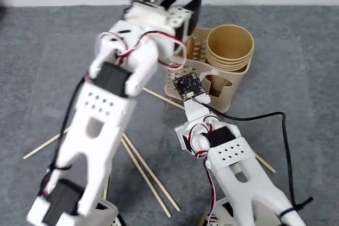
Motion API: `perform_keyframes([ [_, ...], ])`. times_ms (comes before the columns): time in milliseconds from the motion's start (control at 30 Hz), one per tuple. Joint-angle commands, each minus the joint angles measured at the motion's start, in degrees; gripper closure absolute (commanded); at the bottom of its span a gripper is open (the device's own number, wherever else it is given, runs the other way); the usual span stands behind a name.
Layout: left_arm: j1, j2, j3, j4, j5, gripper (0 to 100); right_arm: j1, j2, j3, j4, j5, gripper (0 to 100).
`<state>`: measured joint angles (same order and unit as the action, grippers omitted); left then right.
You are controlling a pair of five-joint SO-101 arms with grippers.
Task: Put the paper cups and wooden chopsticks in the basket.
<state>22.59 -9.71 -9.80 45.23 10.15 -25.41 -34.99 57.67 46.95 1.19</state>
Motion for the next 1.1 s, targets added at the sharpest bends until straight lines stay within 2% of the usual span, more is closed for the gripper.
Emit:
perform_keyframes([
  [0,-3.52,-9.23,-1.8,7.12,0.35,83,-0.13,-2.07,0.09,0.31,0.09,98.7],
  [233,-14.24,-20.92,3.21,21.8,0.26,83,-0.22,-2.51,0.09,0.48,0.18,98.7],
  [333,-20.04,-26.2,7.96,24.88,0.26,83,-0.31,-2.59,-0.18,1.54,3.34,98.8],
  [467,-28.04,-33.67,16.92,25.85,-1.58,83,-2.15,-2.07,-5.98,10.15,4.75,98.7],
  [567,-32.62,-38.07,25.01,25.49,-4.66,83,-6.73,-1.98,-12.04,18.15,4.75,98.7],
  [667,-37.27,-41.05,31.78,24.53,-4.75,83,-13.23,-1.98,-15.3,22.29,4.48,98.6],
  [767,-42.2,-42.46,36.88,23.21,-4.75,83,-19.38,-1.98,-15.47,22.2,3.52,95.1],
  [933,-46.68,-42.55,42.59,22.68,-4.66,83,-27.91,-1.89,-15.47,21.85,-4.13,80.9],
  [1067,-48.79,-42.55,44.79,22.68,-4.66,83,-32.75,2.42,-15.65,18.15,-7.47,80.9],
])
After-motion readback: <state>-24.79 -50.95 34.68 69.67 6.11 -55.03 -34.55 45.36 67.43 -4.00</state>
